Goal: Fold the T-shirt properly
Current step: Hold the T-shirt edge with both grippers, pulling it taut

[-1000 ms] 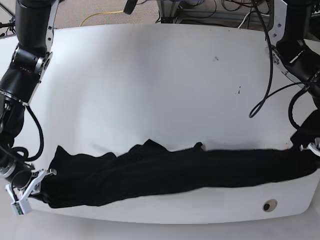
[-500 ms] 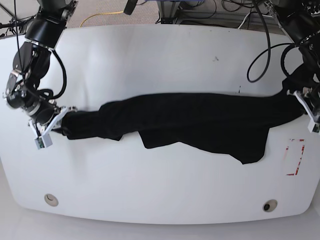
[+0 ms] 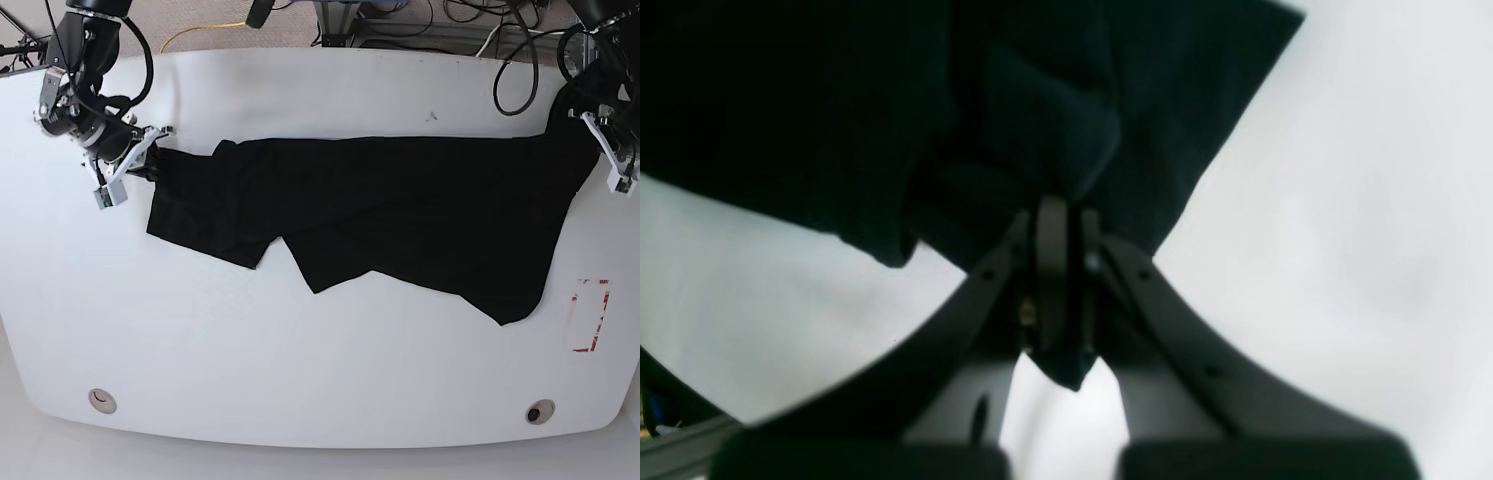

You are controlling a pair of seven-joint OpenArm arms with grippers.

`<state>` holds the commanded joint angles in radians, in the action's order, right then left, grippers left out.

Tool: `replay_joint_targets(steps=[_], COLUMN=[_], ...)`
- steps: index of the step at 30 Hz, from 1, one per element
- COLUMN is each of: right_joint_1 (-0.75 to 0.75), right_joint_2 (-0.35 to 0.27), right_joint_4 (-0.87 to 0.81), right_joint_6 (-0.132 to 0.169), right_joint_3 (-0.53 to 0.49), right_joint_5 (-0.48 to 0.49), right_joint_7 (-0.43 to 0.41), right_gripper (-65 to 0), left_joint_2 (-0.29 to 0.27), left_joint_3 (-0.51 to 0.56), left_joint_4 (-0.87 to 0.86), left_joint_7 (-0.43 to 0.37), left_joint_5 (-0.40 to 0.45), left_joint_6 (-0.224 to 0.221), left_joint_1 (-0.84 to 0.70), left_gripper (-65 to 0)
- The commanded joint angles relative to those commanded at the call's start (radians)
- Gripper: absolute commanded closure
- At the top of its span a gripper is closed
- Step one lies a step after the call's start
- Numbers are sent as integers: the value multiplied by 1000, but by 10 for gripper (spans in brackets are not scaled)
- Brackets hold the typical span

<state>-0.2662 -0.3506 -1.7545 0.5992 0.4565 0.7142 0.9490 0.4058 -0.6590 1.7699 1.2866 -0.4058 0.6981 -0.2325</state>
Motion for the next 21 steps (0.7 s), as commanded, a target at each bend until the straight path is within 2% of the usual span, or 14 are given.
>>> replay_joint_targets(steps=[4, 6, 10, 17, 21], right_joint_1=[-17, -18, -14, 12, 14], right_joint_2=[0, 0, 14, 34, 35], right_joint_4=[0, 0, 0, -8, -8], right_joint_6=[0, 0, 0, 0, 0], right_joint_3=[0, 0, 0, 0, 0], right_joint_5=[0, 0, 0, 0, 0], right_joint_7=[0, 0, 0, 0, 0], right_gripper=[0, 0, 0, 0, 0], left_joint_2=[20, 20, 20, 12, -17], left_joint_3=[48, 46, 44, 6, 3], left_joint_4=[0, 3, 9, 18, -35], left_joint_7=[-2, -2, -2, 2, 0], left_joint_5=[0, -2, -9, -6, 2], left_joint_6=[0, 0, 0, 0, 0], left_joint_1=[-18, -18, 9, 196, 322], left_gripper=[-397, -458, -464, -465, -465])
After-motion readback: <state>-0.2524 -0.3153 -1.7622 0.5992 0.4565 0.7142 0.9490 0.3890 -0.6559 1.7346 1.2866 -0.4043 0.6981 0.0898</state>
